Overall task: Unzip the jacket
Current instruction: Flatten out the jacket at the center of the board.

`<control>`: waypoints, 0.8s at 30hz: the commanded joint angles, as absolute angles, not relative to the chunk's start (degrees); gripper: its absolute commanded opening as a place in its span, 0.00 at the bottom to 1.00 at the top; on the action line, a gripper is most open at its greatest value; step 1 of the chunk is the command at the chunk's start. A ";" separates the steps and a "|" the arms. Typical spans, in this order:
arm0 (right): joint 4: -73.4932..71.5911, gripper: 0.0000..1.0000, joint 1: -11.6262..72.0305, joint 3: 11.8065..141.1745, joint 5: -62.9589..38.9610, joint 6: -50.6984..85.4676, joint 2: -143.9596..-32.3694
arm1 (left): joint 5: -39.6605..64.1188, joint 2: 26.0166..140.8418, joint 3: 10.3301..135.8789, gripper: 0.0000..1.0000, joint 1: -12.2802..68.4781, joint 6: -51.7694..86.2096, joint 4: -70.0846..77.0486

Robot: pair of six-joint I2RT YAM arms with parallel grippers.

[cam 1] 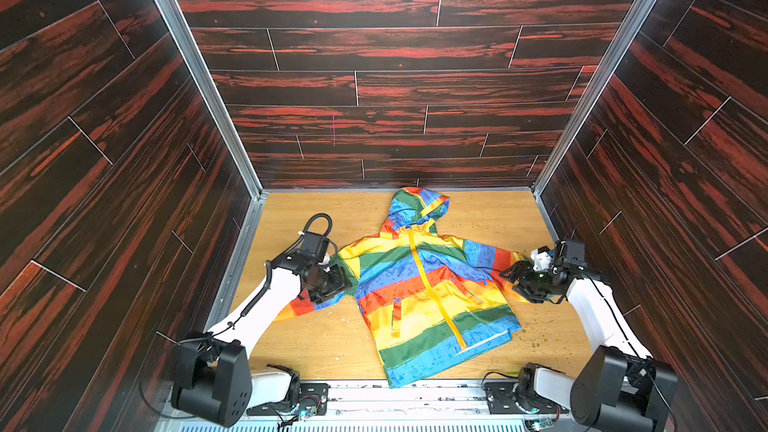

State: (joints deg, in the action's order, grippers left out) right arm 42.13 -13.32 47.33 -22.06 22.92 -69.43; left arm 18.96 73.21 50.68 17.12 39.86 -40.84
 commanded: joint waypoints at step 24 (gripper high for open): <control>42.54 0.58 0.74 43.46 -10.36 30.11 -72.69 | 20.38 69.68 34.05 0.67 43.26 66.38 -22.51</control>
State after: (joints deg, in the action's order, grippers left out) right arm 42.33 0.30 42.74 -13.26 28.95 -71.70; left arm 20.53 66.83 31.83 41.01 64.97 -24.84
